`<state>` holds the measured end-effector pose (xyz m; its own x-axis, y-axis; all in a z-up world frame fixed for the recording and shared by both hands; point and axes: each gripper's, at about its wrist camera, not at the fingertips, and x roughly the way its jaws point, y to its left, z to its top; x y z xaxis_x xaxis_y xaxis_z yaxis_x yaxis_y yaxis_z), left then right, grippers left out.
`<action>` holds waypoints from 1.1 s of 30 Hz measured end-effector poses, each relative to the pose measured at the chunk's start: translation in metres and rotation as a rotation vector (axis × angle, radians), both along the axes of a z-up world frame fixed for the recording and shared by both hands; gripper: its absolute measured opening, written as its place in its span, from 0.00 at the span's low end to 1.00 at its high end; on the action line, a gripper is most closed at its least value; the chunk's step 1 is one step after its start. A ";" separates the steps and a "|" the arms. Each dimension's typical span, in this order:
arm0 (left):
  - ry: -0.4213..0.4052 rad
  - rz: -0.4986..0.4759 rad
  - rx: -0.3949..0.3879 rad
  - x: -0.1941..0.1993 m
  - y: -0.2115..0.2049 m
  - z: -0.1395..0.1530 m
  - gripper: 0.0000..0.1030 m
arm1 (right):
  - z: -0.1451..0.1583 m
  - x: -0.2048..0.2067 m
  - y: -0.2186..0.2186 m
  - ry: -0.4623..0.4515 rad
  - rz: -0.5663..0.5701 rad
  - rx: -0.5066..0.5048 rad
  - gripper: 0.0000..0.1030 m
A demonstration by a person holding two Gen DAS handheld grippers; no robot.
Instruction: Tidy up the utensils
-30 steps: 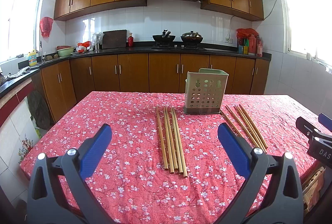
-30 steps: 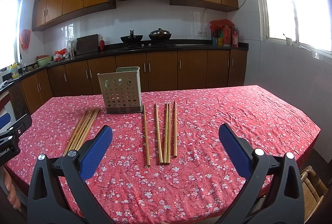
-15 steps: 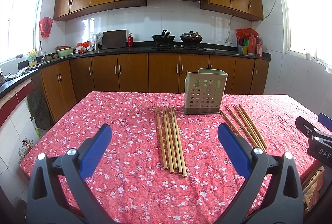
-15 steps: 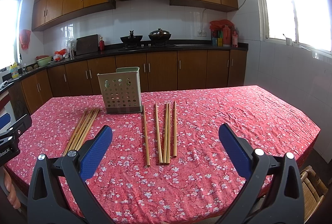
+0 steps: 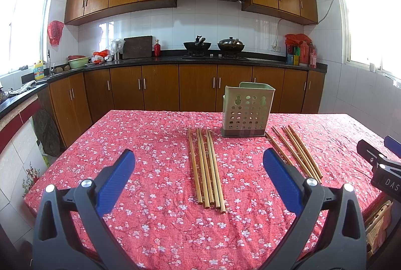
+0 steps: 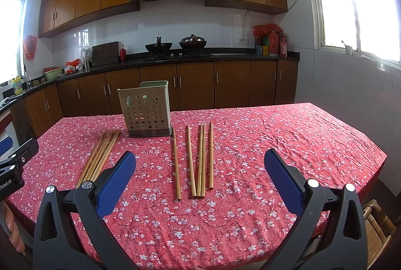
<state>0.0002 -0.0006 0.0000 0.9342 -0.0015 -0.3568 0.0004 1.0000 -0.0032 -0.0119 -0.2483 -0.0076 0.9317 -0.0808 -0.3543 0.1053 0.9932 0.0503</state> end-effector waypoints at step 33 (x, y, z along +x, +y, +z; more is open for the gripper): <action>0.003 0.000 -0.002 0.001 -0.004 0.000 0.96 | 0.001 0.001 0.000 0.000 0.000 0.001 0.98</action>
